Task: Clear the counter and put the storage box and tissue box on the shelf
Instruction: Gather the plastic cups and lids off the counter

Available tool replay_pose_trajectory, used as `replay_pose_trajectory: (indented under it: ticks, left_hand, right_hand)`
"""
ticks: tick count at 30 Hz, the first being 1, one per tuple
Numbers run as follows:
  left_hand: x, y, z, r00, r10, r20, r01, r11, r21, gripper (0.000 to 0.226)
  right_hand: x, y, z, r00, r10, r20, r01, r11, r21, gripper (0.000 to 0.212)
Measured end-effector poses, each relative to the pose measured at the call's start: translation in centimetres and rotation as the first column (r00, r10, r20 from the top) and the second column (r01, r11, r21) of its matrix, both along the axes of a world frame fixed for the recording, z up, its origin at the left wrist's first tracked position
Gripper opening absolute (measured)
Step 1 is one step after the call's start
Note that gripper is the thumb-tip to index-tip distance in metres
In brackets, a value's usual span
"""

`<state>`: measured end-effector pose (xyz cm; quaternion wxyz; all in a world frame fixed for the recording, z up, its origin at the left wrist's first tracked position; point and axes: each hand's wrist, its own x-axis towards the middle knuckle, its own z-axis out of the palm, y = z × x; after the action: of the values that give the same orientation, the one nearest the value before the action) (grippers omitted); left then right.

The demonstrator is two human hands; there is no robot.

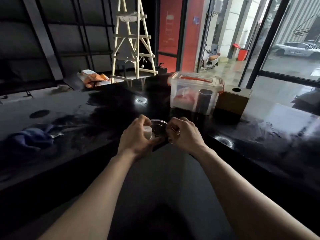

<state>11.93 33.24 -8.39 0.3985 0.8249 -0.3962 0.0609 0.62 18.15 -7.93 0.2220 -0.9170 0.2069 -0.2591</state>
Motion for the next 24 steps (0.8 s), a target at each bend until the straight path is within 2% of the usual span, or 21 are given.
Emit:
replay_pose_trajectory:
  ticks: [6,9,11,15,20,24]
  left_hand:
    - [-1.9,-1.2,-8.4,0.998,0.014,-0.059,-0.01,0.998,0.068,0.062]
    - [-2.6,-1.8,-13.8,0.986,0.024,-0.164,0.001,0.989,0.15,0.069]
    - [-2.5,-2.2,-18.5,0.969,-0.013,-0.247,0.047,0.99,0.133,0.071]
    - [-2.6,-1.3,-25.0,0.971,0.091,-0.222,-0.05,0.982,0.185,0.06]
    - [-1.8,0.1,-33.4,0.988,0.032,-0.149,0.004,0.972,0.237,0.054]
    - [-1.3,1.5,-41.1,0.962,0.107,-0.252,-0.024,0.95,0.31,0.061]
  right_hand:
    - [-2.6,-1.3,-8.2,0.994,0.054,-0.094,-0.051,0.998,0.034,0.015]
    - [-3.4,-1.2,-13.4,0.987,0.069,-0.144,-0.059,0.996,0.072,0.002]
    - [-3.6,-1.1,-16.7,0.981,0.048,-0.187,-0.031,0.995,0.092,0.008]
    - [-3.1,-0.5,-23.3,0.965,0.035,-0.259,0.001,0.991,0.137,0.007]
    - [-2.4,0.9,-33.2,0.918,-0.004,-0.396,0.06,0.99,0.129,0.006]
    - [-2.7,1.9,-40.6,0.886,-0.032,-0.463,0.098,0.988,0.12,0.006]
